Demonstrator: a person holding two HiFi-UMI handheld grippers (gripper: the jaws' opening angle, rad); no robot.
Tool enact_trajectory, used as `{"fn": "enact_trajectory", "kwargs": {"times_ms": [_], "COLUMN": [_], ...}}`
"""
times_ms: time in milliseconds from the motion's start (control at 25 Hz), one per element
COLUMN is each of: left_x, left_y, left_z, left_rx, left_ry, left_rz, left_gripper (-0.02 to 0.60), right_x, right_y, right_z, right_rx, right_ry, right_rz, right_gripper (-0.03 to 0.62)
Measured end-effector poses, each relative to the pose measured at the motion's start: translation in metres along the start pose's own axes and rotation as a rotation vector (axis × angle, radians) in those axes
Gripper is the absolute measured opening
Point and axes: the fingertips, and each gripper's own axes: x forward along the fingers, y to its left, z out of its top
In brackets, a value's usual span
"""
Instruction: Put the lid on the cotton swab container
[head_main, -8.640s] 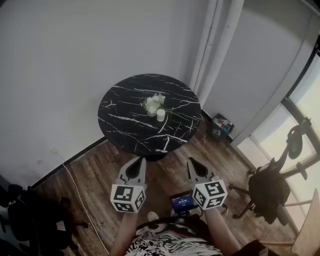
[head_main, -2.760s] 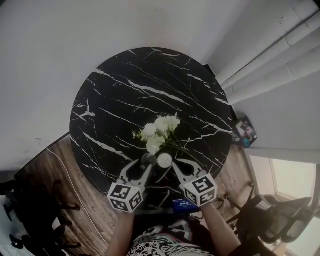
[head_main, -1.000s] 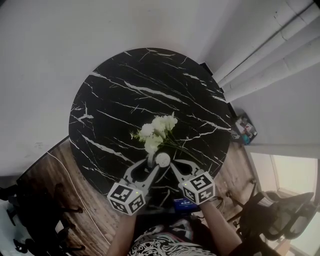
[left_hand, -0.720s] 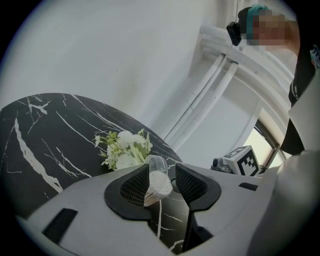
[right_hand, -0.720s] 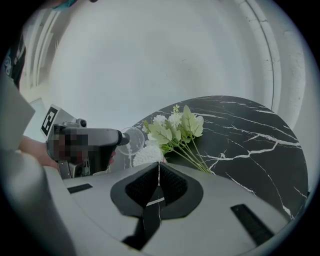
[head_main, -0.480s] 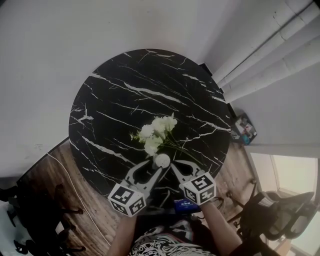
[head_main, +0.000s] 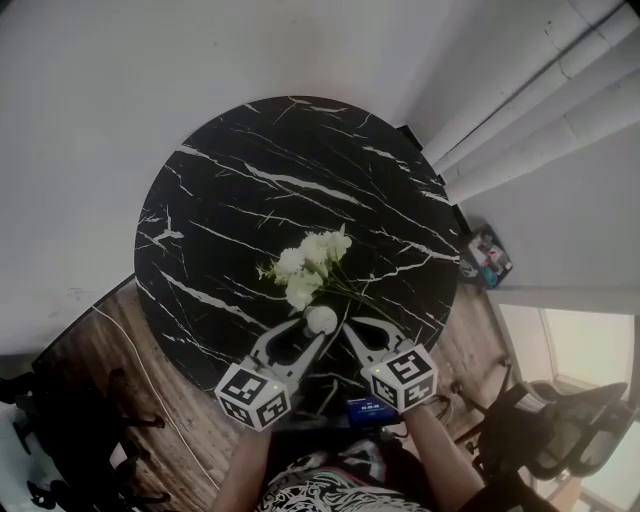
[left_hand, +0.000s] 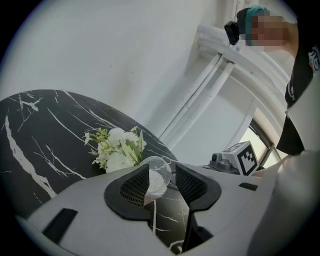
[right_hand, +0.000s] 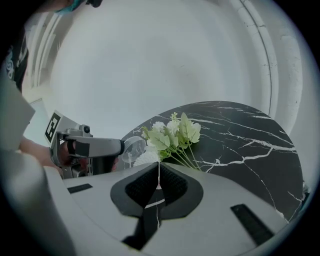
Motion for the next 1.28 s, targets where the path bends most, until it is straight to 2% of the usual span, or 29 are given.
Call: {"fn": "enact_trajectory", "kwargs": {"times_ms": [760,1280], "left_x": [0.015,0.015], "left_y": [-0.005,-0.004], "left_z": [-0.013,-0.013], "left_rx": [-0.040,-0.046], "left_ry": [0.043,0.037], "left_rz": [-0.043,-0.040], "left_gripper": [0.158,0.156], "right_x": [-0.003,0.001], "right_y": [-0.005,0.007], "right_z": [0.008,0.019], "right_rx": [0.019,0.044], "right_ry": [-0.040,-0.092], "right_rz": [0.005,0.084], "right_gripper": [0.018,0.021]}}
